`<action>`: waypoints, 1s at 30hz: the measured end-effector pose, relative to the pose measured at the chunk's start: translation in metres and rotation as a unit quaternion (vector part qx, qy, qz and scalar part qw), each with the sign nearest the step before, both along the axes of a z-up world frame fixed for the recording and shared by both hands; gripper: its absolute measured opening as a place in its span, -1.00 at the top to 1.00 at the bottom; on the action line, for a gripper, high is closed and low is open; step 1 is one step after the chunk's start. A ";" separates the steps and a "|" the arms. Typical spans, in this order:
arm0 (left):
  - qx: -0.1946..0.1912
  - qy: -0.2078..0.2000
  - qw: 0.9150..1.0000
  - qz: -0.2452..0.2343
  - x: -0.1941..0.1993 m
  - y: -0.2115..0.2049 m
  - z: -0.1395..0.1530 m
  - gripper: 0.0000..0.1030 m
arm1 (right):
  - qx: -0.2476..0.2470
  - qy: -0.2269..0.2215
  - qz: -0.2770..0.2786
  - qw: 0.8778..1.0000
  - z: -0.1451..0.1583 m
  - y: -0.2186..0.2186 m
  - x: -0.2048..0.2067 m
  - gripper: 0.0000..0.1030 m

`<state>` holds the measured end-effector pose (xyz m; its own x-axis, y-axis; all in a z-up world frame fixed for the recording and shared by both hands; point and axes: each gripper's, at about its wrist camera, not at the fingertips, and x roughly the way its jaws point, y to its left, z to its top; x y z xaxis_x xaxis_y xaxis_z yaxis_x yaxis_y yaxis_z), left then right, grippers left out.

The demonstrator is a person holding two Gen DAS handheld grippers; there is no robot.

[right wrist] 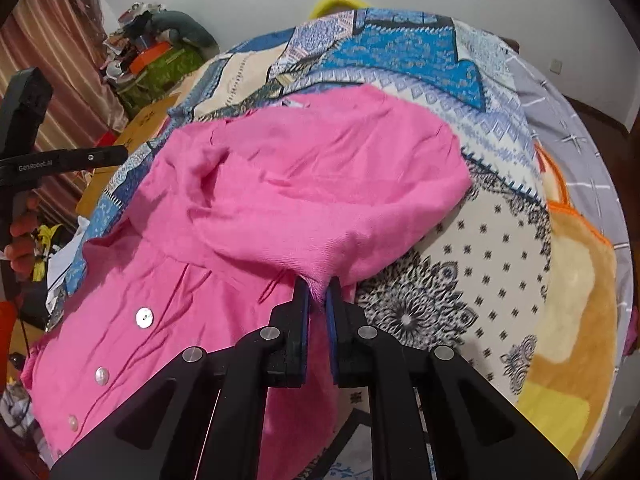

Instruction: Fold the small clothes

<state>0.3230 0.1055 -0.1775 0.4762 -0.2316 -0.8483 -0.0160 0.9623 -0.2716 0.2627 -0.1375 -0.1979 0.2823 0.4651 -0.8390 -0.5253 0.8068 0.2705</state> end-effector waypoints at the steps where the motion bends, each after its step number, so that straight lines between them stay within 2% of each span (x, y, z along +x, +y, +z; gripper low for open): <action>1: 0.009 0.002 1.000 0.004 -0.003 0.003 -0.001 0.92 | -0.001 0.002 0.000 1.000 0.000 0.001 -0.001 0.85; 6: 0.031 0.008 0.999 0.010 -0.014 0.009 -0.008 0.91 | -0.008 0.001 -0.003 1.000 0.002 0.001 -0.006 0.85; 10: 0.030 0.023 0.999 -0.006 -0.014 0.002 -0.022 0.89 | -0.012 -0.003 -0.004 1.000 0.006 0.000 -0.011 0.81; 15: 0.014 0.033 0.999 -0.019 -0.003 -0.013 -0.038 0.66 | -0.016 -0.015 0.007 1.000 0.010 0.001 -0.018 0.71; 17: 0.008 0.035 0.999 -0.019 0.004 -0.019 -0.045 0.43 | -0.017 -0.020 0.011 1.000 0.011 0.001 -0.019 0.69; 18: 0.007 0.035 0.999 -0.018 0.007 -0.021 -0.048 0.38 | -0.017 -0.021 0.012 1.000 0.011 0.001 -0.019 0.69; 22: 0.005 0.037 0.999 -0.024 0.023 -0.031 -0.058 0.38 | -0.020 -0.023 0.011 0.999 0.007 0.000 -0.016 0.68; 30: 0.012 0.005 0.999 -0.049 0.037 -0.047 -0.054 0.39 | -0.018 -0.002 0.010 1.000 -0.014 -0.002 -0.009 0.67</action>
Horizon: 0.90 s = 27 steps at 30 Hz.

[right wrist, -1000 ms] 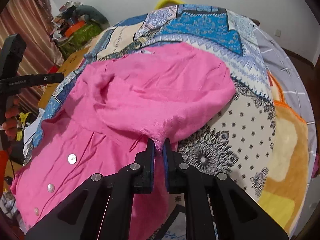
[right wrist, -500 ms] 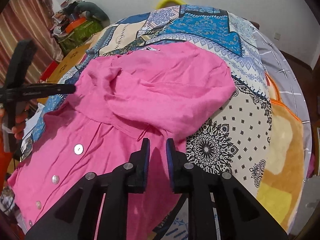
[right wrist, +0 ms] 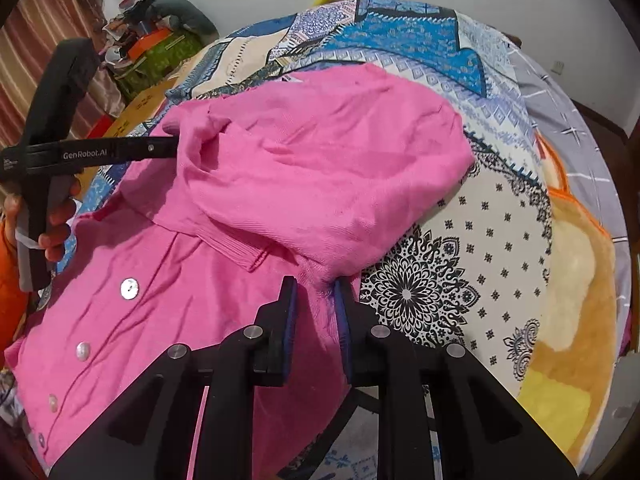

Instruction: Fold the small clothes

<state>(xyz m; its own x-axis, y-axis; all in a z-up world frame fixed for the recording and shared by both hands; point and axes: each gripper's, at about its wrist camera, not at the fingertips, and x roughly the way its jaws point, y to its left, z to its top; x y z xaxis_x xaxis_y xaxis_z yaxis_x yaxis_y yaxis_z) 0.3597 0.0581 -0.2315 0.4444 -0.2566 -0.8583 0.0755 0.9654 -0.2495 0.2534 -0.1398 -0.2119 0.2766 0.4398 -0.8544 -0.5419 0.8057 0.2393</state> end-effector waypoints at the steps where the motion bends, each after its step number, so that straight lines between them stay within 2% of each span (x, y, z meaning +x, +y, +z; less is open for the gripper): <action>1: 0.004 -0.002 1.000 0.001 0.002 -0.001 -0.001 0.40 | 0.002 -0.001 0.000 1.000 0.000 0.000 -0.001 0.67; 2: 0.004 -0.004 1.000 0.002 0.003 -0.001 -0.001 0.47 | 0.004 -0.002 0.000 1.000 0.000 0.000 -0.001 0.67; 3: 0.004 -0.007 1.000 0.003 0.004 -0.002 -0.001 0.70 | 0.005 -0.001 0.000 1.000 -0.001 0.000 0.000 0.67; 5: 0.000 -0.007 1.000 0.003 0.005 -0.002 0.000 0.94 | 0.007 -0.001 0.000 1.000 -0.001 -0.001 -0.001 0.67; 10: 0.013 -0.025 1.000 0.010 -0.004 -0.003 0.008 0.95 | 0.005 0.001 0.000 1.000 0.000 -0.001 -0.002 0.67; 19: 0.000 -0.040 0.999 0.033 -0.040 0.022 0.037 0.95 | 0.000 0.001 -0.002 1.000 0.009 -0.003 -0.012 0.67; 23: -0.001 -0.034 0.998 0.045 -0.057 0.034 0.037 0.95 | 0.002 -0.002 -0.005 1.000 0.017 -0.002 -0.016 0.67; 27: 0.000 -0.007 0.999 0.052 -0.071 0.042 0.023 0.95 | 0.001 -0.008 -0.009 1.000 0.026 -0.003 -0.022 0.67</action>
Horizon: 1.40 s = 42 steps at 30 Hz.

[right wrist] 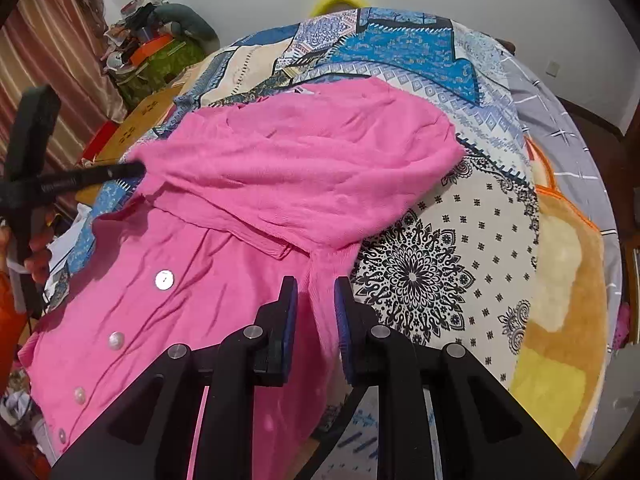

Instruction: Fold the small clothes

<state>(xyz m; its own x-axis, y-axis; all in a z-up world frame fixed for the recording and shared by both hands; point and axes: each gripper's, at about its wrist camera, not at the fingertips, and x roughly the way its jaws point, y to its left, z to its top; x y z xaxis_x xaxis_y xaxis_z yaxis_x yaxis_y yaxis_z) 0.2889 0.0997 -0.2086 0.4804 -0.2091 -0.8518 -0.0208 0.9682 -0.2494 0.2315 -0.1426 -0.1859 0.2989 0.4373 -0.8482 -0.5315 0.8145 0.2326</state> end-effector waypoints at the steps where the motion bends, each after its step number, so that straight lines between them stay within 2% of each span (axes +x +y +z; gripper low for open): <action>1: 0.004 0.005 1.000 0.001 -0.002 0.000 -0.003 0.95 | -0.001 -0.001 -0.001 1.000 0.002 0.000 -0.001 0.67; 4: 0.036 0.019 0.999 -0.004 -0.012 -0.004 -0.013 0.95 | -0.003 -0.002 -0.006 1.000 0.006 -0.003 -0.005 0.67; 6: 0.053 0.029 0.998 -0.007 -0.017 -0.006 -0.017 0.95 | -0.005 -0.001 -0.011 1.000 0.008 -0.005 -0.009 0.60; 8: 0.062 0.037 0.997 -0.008 -0.023 -0.006 -0.021 0.95 | -0.007 -0.002 -0.017 1.000 0.009 -0.008 -0.012 0.32; 11: 0.069 0.044 0.997 -0.005 -0.031 -0.001 -0.022 0.91 | -0.011 -0.001 -0.024 1.000 0.009 -0.011 -0.018 0.24; 13: 0.066 0.046 0.997 0.004 -0.036 0.006 -0.021 0.74 | -0.011 0.009 -0.030 0.999 0.008 -0.013 -0.022 0.16; 14: 0.062 0.047 0.997 0.009 -0.039 0.010 -0.020 0.55 | -0.009 0.015 -0.034 0.999 0.006 -0.014 -0.024 0.03; 15: 0.060 0.048 0.997 0.018 -0.043 0.016 -0.019 0.32 | -0.008 0.020 -0.037 0.999 0.006 -0.015 -0.027 -0.02; 20: 0.065 0.051 0.996 0.035 -0.064 0.033 -0.016 -0.14 | -0.006 0.042 -0.038 0.998 -0.005 -0.018 -0.042 -0.04; 24: 0.062 0.073 0.995 0.031 -0.083 0.040 -0.024 -0.17 | -0.001 0.053 -0.043 0.998 -0.014 -0.020 -0.055 -0.05; 27: 0.039 0.081 0.995 0.035 -0.099 0.044 -0.030 -0.23 | 0.013 0.046 -0.047 0.998 -0.014 -0.023 -0.061 -0.09; 33: 0.005 0.067 0.997 0.031 -0.113 0.038 -0.030 -0.24 | 0.025 0.033 -0.048 0.998 -0.013 -0.017 -0.068 -0.09; 35: -0.001 0.064 0.998 0.023 -0.116 0.033 -0.028 -0.23 | 0.027 0.028 -0.040 0.998 -0.013 -0.013 -0.069 0.00; 37: -0.006 0.062 0.998 0.015 -0.114 0.027 -0.026 -0.09 | 0.028 0.020 -0.029 0.999 -0.013 -0.009 -0.071 0.13; 39: -0.020 0.058 0.998 0.007 -0.111 0.024 -0.024 0.24 | 0.028 0.013 -0.021 0.999 -0.013 -0.005 -0.072 0.23; 40: -0.027 0.058 0.998 0.003 -0.108 0.021 -0.023 0.34 | 0.028 0.009 -0.016 0.999 -0.013 -0.003 -0.072 0.39; 41: -0.031 0.058 0.998 0.000 -0.106 0.019 -0.022 0.55 | 0.028 0.005 -0.012 1.000 -0.014 -0.001 -0.072 0.65; 42: -0.033 0.058 0.998 -0.004 -0.102 0.016 -0.021 0.64 | 0.031 0.004 -0.010 0.999 -0.015 0.001 -0.070 0.76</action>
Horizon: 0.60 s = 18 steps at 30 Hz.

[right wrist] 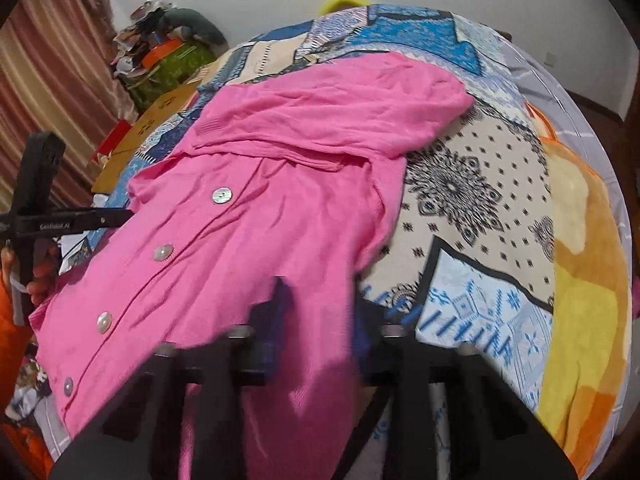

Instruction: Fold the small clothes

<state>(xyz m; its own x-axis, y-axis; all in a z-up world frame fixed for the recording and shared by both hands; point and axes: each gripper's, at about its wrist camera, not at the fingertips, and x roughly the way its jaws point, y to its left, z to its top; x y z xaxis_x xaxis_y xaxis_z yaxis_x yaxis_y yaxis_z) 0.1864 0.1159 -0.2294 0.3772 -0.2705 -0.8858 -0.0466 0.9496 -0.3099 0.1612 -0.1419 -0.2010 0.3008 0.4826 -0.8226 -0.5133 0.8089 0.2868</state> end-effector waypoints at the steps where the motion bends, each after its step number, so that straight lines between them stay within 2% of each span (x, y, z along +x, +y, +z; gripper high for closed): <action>1: -0.002 -0.002 1.000 -0.005 0.003 -0.004 0.001 0.84 | 0.004 0.001 0.001 1.000 -0.001 0.001 0.002 0.86; 2: -0.002 -0.003 1.000 -0.009 0.006 -0.007 0.002 0.91 | 0.008 0.001 0.003 1.000 -0.001 0.002 0.004 0.88; 4: 0.006 -0.013 1.000 -0.014 0.012 -0.014 0.008 0.92 | 0.013 -0.006 0.013 1.000 0.002 0.005 0.006 0.90; 9: 0.024 -0.062 0.998 -0.023 0.031 -0.027 0.036 0.92 | 0.011 -0.059 0.018 0.998 0.026 0.006 0.024 0.90; 13: 0.048 -0.100 0.994 -0.010 0.055 -0.026 0.058 0.92 | 0.011 -0.088 0.001 0.996 0.040 0.002 0.050 0.90; 18: 0.062 -0.103 0.992 0.022 0.087 -0.009 0.061 0.92 | -0.010 -0.108 -0.028 0.994 0.042 0.001 0.079 0.90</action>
<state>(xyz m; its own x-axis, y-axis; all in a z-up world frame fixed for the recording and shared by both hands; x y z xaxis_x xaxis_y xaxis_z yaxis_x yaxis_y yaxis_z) 0.2734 0.1074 -0.1685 0.5632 -0.1433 -0.8138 -0.0360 0.9797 -0.1974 0.2398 -0.1412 -0.1589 0.4982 0.4434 -0.7451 -0.5146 0.8428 0.1575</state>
